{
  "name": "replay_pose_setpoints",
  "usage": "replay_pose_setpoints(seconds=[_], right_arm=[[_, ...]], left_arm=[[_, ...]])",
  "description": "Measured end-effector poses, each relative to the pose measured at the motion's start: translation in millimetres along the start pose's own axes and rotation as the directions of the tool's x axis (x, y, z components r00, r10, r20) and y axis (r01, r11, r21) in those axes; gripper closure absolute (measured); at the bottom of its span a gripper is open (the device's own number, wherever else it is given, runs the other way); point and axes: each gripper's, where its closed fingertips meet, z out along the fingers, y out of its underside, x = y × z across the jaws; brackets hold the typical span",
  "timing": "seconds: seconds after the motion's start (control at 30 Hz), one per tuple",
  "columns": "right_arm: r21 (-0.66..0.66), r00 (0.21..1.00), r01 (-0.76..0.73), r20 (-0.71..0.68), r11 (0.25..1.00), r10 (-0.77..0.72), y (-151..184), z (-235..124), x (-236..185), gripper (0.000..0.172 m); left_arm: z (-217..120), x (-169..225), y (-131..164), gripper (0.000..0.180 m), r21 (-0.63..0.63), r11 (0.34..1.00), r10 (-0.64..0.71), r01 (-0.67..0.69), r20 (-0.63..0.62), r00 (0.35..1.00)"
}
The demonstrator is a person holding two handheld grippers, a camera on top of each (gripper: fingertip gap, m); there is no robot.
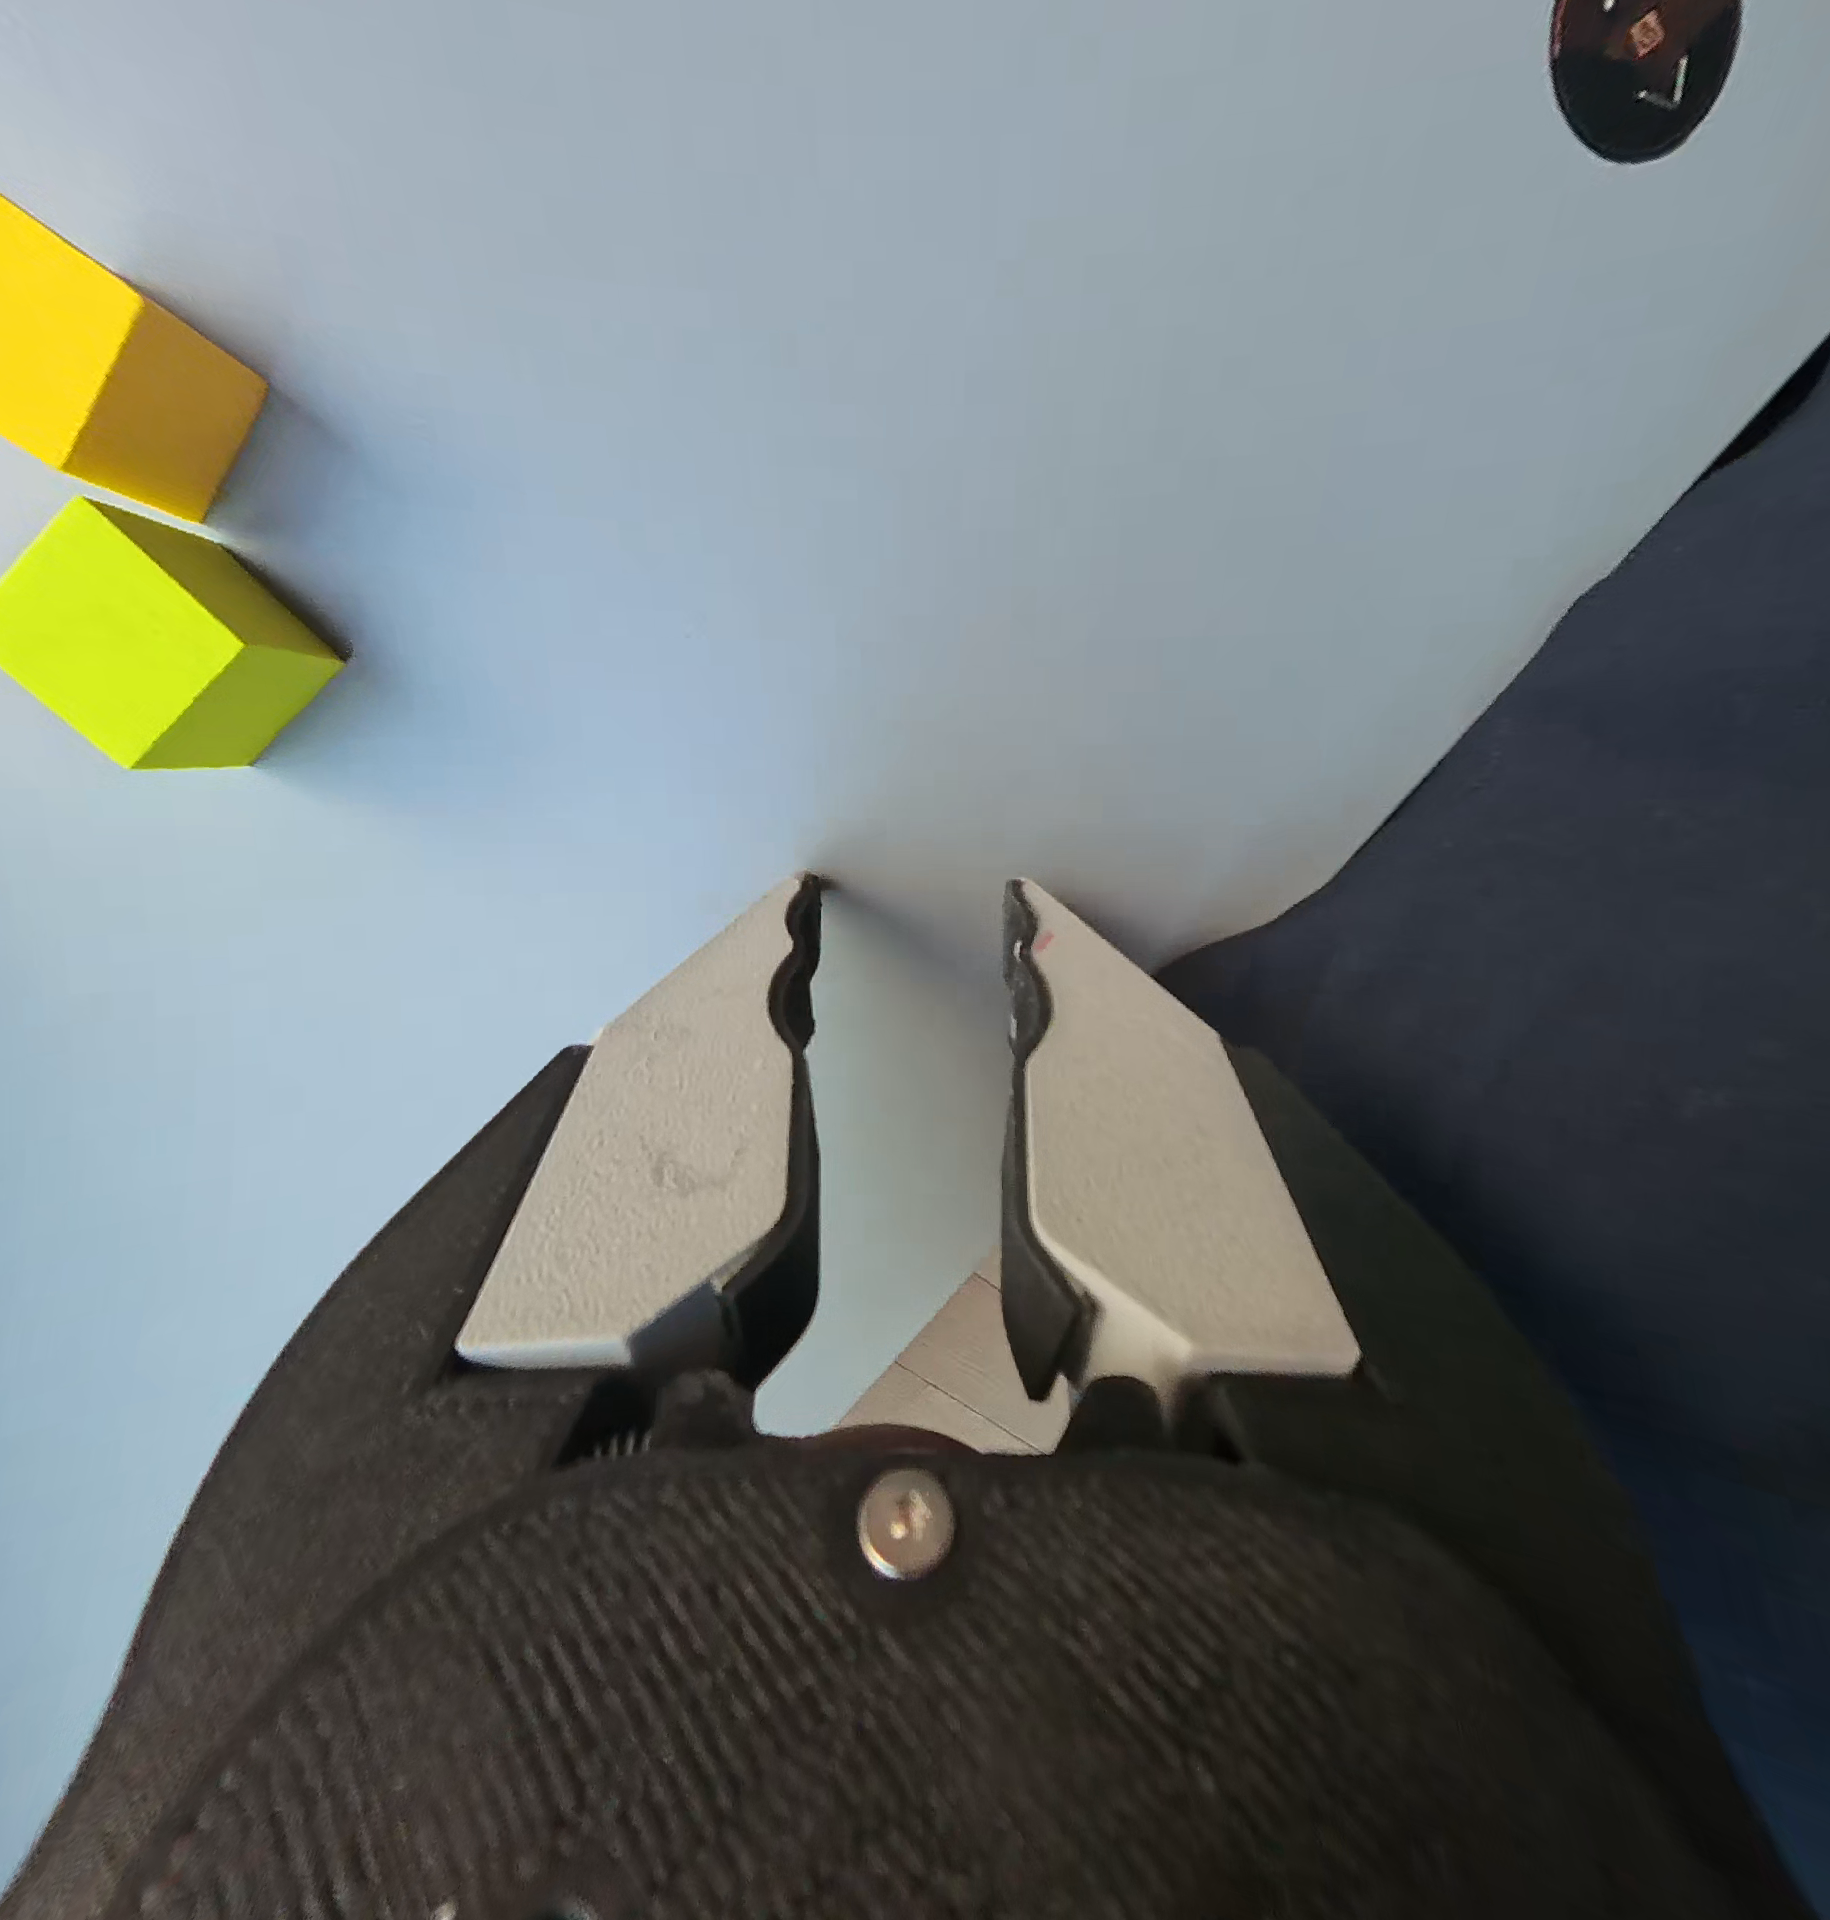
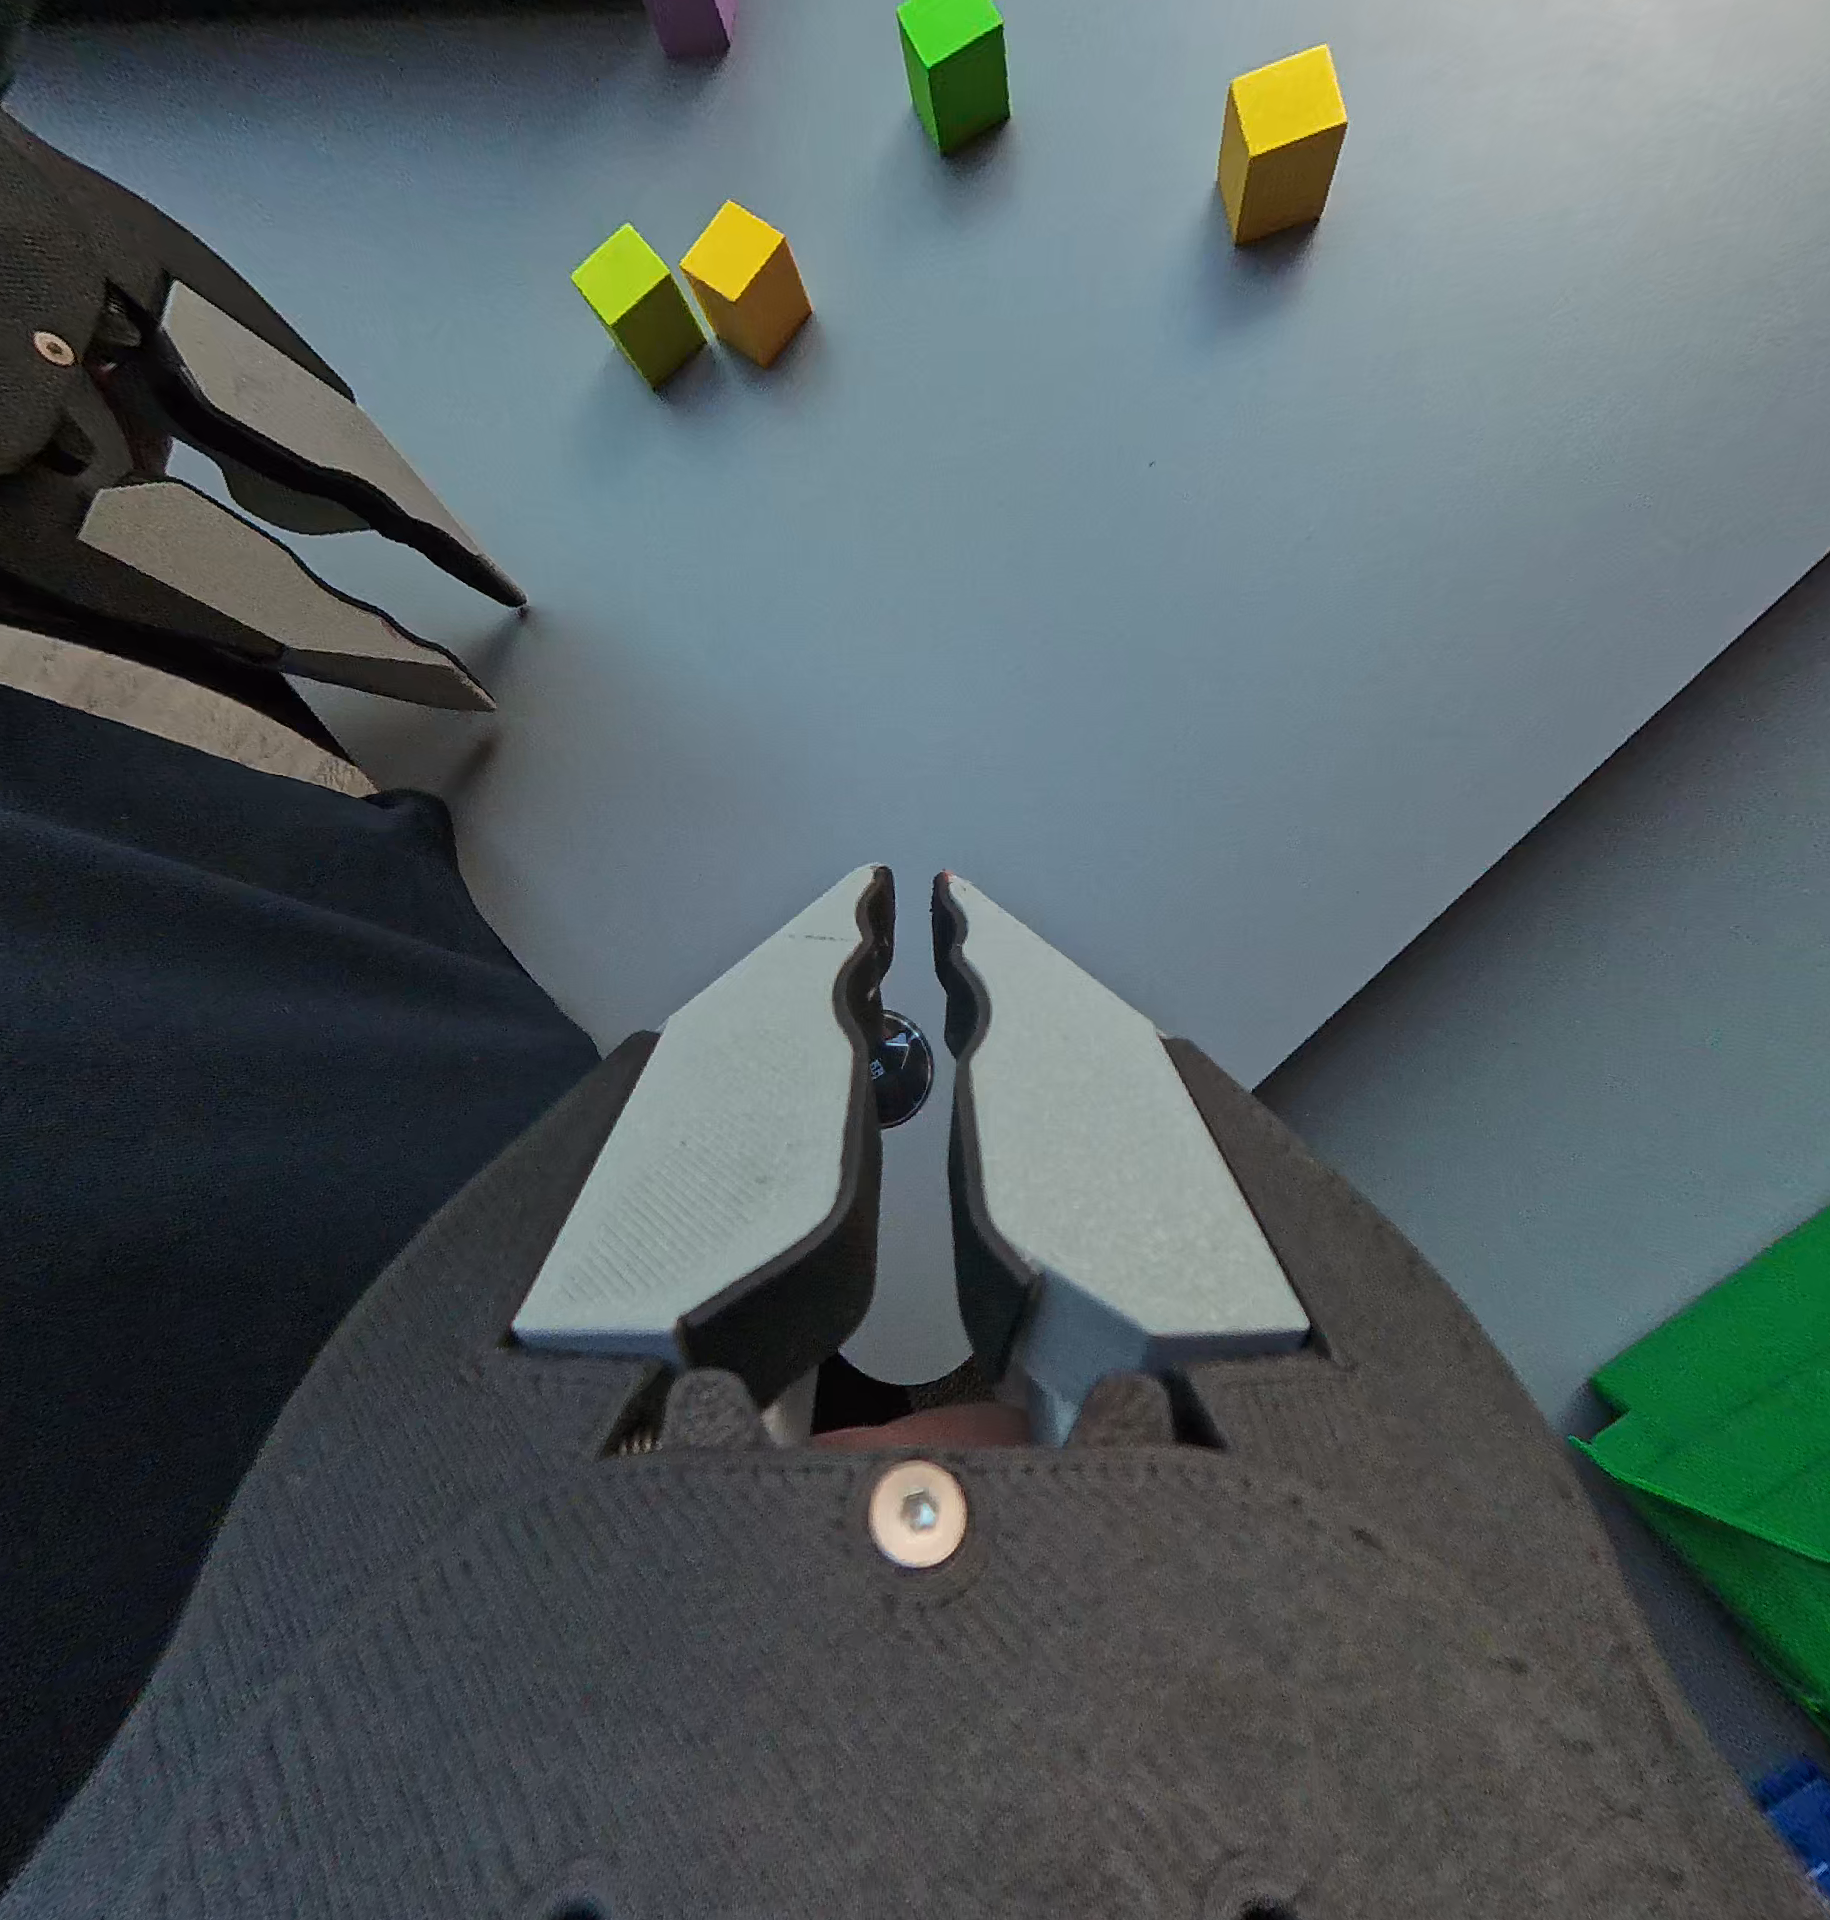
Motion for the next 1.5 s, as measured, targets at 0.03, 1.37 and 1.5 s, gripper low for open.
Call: replay_pose_setpoints(seconds=[0.03, 1.37, 1.5], right_arm=[[0.003, 1.000, -0.001, 0.000, 1.000, 0.001, -0.4, -0.3, 1.2, 0.167], [0.034, 0.999, -0.036, 0.019, 0.999, 0.035, 8.7, -4.8, 9.5, 0.167], [0.036, 0.999, -0.036, 0.018, 0.999, 0.036, 8.7, -5.3, 8.7, 0.167]], left_arm=[[-0.1, -0.9, -0.3, 0.148, -0.002, 1.000, 0.001, -0.001, 0.003, 1.000], [4.4, 7.9, -1.4, 0.143, -0.021, 0.996, 0.087, -0.086, 0.069, 0.994], [5.3, 14.4, 0.3, 0.134, -0.034, 0.991, 0.131, -0.128, 0.070, 0.989]])
